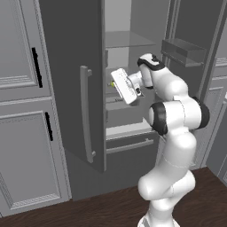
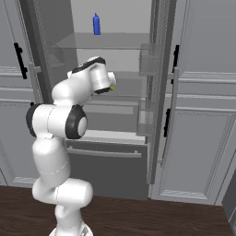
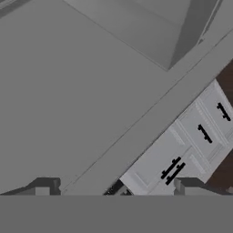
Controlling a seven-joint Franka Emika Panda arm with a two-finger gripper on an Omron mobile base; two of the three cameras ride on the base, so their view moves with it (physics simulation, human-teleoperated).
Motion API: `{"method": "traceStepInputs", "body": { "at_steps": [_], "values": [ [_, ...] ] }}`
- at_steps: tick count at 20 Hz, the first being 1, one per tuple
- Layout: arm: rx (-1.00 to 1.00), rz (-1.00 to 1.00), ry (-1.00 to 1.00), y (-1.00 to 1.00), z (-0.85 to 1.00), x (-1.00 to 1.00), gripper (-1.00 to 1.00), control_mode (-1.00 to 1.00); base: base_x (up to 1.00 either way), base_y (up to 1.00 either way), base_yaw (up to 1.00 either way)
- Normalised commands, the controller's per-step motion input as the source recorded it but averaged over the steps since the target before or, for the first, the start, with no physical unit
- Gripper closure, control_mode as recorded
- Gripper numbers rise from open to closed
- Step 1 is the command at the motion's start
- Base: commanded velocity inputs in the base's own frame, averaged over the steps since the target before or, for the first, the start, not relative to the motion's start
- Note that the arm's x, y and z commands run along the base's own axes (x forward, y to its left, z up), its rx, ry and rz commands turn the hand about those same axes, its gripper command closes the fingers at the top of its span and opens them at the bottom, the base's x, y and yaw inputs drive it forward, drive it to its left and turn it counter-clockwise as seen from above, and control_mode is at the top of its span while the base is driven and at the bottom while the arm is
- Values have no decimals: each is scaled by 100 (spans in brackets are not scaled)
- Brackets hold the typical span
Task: Grab a lemon wedge from the fridge and one ice cube from the ice bowl, and put them in the glass of lemonade.
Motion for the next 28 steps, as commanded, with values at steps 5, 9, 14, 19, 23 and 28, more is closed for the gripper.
{"method": "traceStepInputs", "body": {
  "at_steps": [5,9,14,19,23,28],
  "values": [
    [0,0,5,55,-18,0,-100,-100,0,0,0],
    [0,0,7,49,-12,-8,-100,-100,0,0,0],
    [0,0,6,56,-2,-27,-100,-100,0,0,0],
    [0,0,0,63,0,-26,-100,-100,0,0,0],
    [0,0,0,59,0,-29,-100,-100,0,0,0],
    [0,0,0,51,0,-34,-100,-100,0,0,0]
  ]
}}
